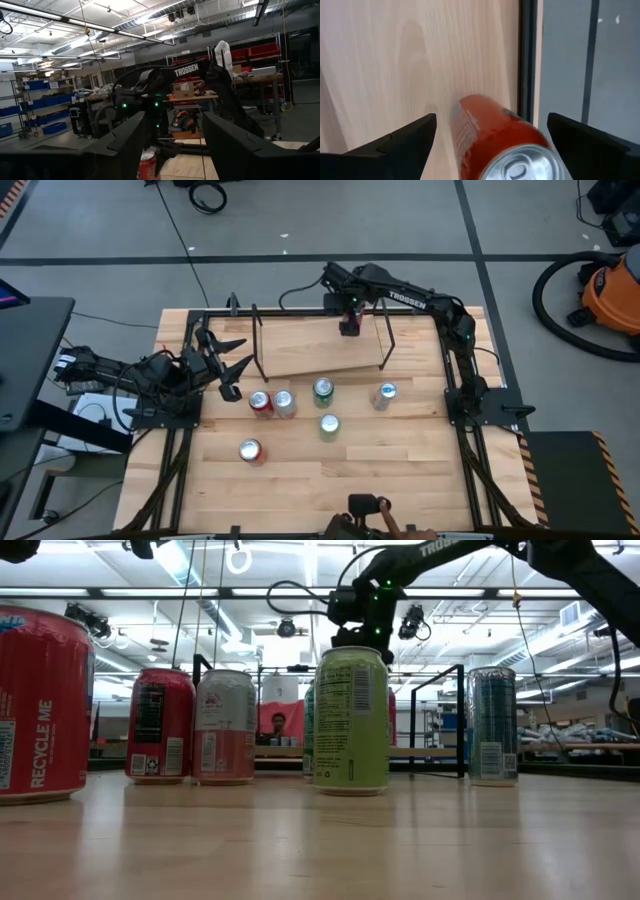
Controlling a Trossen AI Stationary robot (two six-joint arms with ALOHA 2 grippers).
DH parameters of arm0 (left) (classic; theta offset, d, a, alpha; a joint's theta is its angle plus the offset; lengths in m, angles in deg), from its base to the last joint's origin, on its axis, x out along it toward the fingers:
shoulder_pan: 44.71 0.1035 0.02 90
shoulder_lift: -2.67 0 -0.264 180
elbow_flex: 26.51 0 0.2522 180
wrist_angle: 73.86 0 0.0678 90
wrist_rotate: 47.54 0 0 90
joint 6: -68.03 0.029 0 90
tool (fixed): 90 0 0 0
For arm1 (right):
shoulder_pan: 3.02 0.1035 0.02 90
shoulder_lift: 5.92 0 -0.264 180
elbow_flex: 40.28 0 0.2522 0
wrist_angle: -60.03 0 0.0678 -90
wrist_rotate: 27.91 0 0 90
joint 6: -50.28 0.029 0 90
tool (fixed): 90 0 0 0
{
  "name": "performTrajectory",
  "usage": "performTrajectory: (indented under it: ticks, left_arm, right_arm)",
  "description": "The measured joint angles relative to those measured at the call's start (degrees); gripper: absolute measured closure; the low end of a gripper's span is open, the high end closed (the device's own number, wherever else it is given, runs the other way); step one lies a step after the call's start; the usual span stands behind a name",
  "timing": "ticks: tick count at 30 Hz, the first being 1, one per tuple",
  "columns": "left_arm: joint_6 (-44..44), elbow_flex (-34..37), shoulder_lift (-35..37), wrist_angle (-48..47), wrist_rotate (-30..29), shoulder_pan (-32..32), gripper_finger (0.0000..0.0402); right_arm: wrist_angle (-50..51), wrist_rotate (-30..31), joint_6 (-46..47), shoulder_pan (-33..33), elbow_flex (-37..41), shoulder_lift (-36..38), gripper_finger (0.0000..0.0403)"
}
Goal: Place canned beverage on shelf
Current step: Put the right red soda can on the shelf
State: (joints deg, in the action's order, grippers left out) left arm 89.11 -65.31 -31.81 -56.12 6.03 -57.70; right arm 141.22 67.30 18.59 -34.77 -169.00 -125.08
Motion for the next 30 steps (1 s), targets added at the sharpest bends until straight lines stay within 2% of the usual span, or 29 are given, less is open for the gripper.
performTrajectory:
  ticks: [9,14,26,30]
  left_arm:
    - [0.02,0.0,0.0,0.0,0.01,0.0,0.0196]
    - [0.04,0.0,0.0,0.01,0.01,0.0,0.0196]
    - [0.07,0.0,0.0,0.0,0.0,0.0,0.0196]
    - [0.07,0.0,0.0,0.0,0.0,0.01,0.0196]
  right_arm:
    - [-0.18,1.17,-0.09,0.11,0.52,0.0,0.0029]
    - [-0.21,4.26,-1.5,0.11,0.52,0.0,0.003]
    - [2.89,6.13,-3.06,0.11,0.52,0.0,0.0031]
    - [3.47,8.6,-4.18,0.11,0.52,0.0,0.0031]
